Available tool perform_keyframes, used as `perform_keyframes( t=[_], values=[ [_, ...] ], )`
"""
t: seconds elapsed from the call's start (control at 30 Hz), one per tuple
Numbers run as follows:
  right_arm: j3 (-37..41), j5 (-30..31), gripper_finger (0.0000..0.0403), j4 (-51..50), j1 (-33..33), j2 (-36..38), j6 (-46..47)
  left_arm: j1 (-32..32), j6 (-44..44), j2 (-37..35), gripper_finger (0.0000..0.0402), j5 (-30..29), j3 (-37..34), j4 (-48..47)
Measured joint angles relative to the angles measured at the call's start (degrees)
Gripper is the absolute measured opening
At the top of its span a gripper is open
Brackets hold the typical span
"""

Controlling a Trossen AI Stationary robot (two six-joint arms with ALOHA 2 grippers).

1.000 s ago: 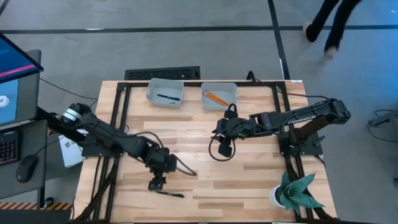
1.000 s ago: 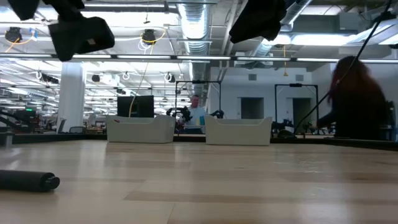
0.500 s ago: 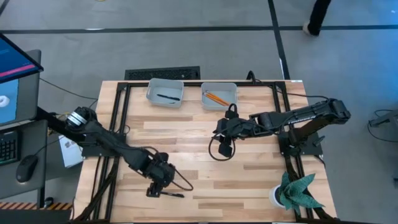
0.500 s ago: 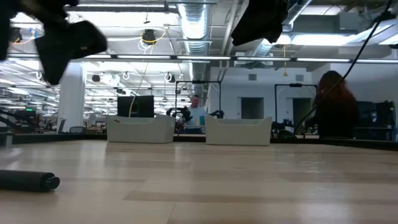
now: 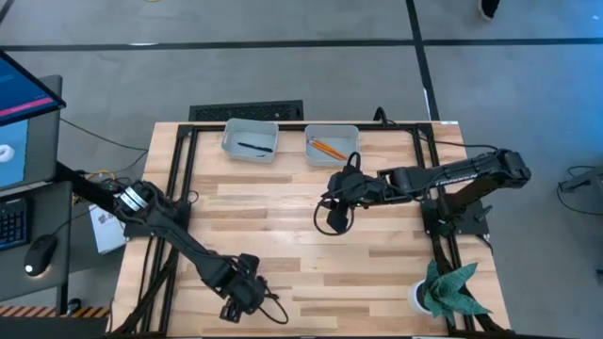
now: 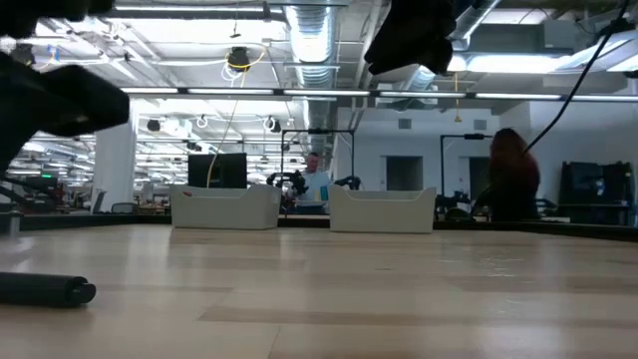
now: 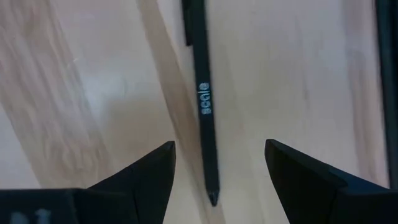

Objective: Sort pens & pencils
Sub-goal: Put the black pen into the left gray bin

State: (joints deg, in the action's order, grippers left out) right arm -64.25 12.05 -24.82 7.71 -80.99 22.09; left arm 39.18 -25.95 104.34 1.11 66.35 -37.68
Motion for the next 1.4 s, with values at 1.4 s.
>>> perform_keyframes(
  t=[1.4],
  values=[
    [0.0,-0.1,0.0133,-1.1,5.4,0.0,3.4,-0.2,-9.3,4.9,0.024,-3.4,0.2,1.4]
  ],
)
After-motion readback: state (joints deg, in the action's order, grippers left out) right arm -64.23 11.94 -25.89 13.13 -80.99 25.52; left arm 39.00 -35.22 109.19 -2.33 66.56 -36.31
